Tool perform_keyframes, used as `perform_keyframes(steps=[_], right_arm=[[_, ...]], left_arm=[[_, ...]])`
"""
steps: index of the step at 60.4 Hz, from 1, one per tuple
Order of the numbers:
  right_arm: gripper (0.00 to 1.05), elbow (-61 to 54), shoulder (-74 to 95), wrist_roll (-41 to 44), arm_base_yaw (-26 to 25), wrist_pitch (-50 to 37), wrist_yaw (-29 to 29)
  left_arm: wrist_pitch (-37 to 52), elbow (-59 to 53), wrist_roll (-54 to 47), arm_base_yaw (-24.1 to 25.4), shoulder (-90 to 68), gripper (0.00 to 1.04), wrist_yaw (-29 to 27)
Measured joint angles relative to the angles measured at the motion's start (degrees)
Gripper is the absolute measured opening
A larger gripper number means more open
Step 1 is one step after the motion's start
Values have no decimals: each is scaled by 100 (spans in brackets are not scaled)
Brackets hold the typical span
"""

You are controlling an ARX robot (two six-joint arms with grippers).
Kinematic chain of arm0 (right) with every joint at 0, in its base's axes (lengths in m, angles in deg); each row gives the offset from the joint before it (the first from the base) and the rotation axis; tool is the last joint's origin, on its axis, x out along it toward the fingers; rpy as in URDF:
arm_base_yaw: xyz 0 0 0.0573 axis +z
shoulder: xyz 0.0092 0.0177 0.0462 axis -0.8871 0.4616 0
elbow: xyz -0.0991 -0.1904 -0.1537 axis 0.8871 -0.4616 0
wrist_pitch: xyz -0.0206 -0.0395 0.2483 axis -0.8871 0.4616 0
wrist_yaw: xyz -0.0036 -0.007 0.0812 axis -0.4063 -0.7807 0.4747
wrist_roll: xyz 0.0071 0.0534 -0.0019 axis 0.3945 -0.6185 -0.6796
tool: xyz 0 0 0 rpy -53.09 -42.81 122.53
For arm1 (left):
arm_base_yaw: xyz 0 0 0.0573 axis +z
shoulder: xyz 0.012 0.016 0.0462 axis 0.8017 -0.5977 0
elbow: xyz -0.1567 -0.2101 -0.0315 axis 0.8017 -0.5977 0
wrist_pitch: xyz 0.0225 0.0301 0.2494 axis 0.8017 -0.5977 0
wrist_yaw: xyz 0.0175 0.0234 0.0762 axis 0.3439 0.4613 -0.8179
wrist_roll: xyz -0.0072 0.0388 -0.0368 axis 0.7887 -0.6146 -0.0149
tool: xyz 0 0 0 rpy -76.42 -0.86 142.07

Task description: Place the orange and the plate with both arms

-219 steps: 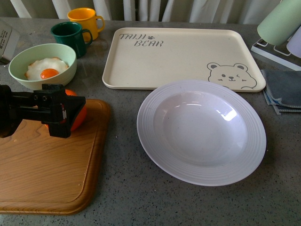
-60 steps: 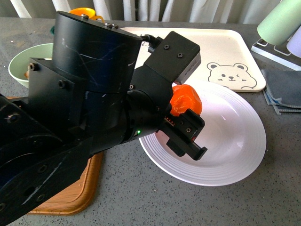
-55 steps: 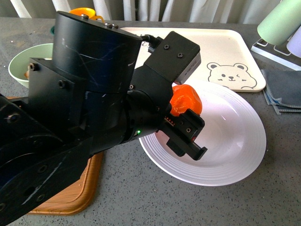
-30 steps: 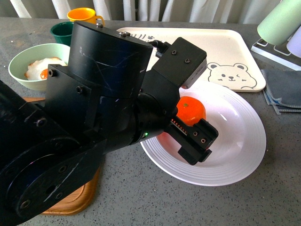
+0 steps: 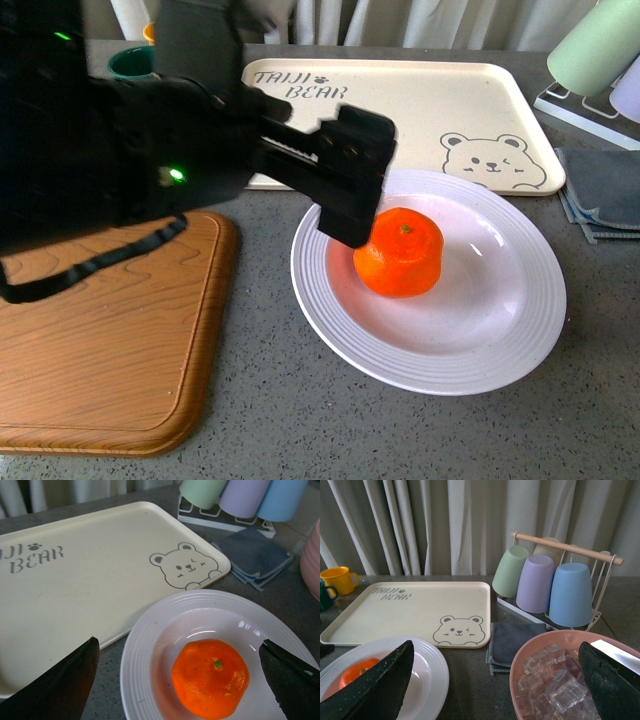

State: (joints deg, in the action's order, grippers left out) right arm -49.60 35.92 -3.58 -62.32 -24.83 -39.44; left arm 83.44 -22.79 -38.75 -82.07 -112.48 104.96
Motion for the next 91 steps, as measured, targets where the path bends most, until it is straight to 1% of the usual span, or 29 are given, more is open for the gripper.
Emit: perform_keyframes(steps=[8, 11, 12, 14, 15, 16, 17, 19, 20, 22, 23, 27, 28, 33, 40, 42, 44, 55, 72, 73, 75, 77, 82, 91], right_arm=[[96, 0, 0, 0, 0, 0, -2], [96, 0, -2, 0, 0, 0, -2], [96, 0, 0, 0, 0, 0, 0], [96, 0, 0, 0, 0, 0, 2], [96, 0, 0, 0, 0, 0, 9], [96, 0, 0, 0, 0, 0, 11], [96, 0, 0, 0, 0, 0, 4], [96, 0, 0, 0, 0, 0, 0], [96, 0, 0, 0, 0, 0, -2], [96, 0, -2, 0, 0, 0, -11], [96, 0, -2, 0, 0, 0, -15], [96, 0, -2, 0, 0, 0, -13], [96, 0, -2, 0, 0, 0, -13], [96, 0, -2, 0, 0, 0, 4], [96, 0, -2, 0, 0, 0, 2], [96, 0, -2, 0, 0, 0, 0], [96, 0, -2, 0, 0, 0, 0], [96, 0, -2, 0, 0, 0, 2], [96, 0, -2, 0, 0, 0, 2], [96, 0, -2, 0, 0, 0, 2], [96, 0, -2, 0, 0, 0, 2], [96, 0, -2, 0, 0, 0, 4], [96, 0, -2, 0, 0, 0, 0], [96, 0, -2, 0, 0, 0, 2]], left_arm=[[-116, -282, 262, 437, 608, 96, 177], [-116, -284, 299, 479, 656, 96, 179], [72, -334, 232, 420, 616, 93, -216], [798, -538, 116, 315, 535, 86, -1364], [973, -599, 66, 304, 527, 85, -1622], [1290, -745, 28, 304, 529, 81, -2076], [1434, -820, 7, 304, 538, 79, -2299], [1873, -1113, -66, 358, 647, 72, -3110], [1943, -1178, -77, 387, 686, 70, -3257], [2079, -1425, -111, 527, 905, 63, -3661], [2090, -1486, -111, 566, 970, 61, -3703], [2105, -1862, -140, 820, 1408, 49, -3659], [2092, -1908, -142, 848, 1473, 47, -3630], [1604, -2253, -166, 1097, 2142, 31, -3373], [1394, -2621, -177, 1386, 2848, 12, -3112], [1309, -2734, -186, 1467, 3056, 4, -2997], [1207, -2841, -190, 1539, 3248, 2, -2898], [496, -3331, -195, 1996, 4428, 2, -2509], [-531, -3617, -195, 2330, 5748, 2, -2170], [-573, -3626, -195, 2356, 5796, 2, -2127], [-745, -3652, -199, 2559, 5998, 2, -1810], [-868, -3672, -203, 2686, 6135, 2, -1711], [-1174, -3716, -203, 2841, 6496, 2, -1700], [-1860, -3716, -205, 2852, 7259, 2, -1644]])
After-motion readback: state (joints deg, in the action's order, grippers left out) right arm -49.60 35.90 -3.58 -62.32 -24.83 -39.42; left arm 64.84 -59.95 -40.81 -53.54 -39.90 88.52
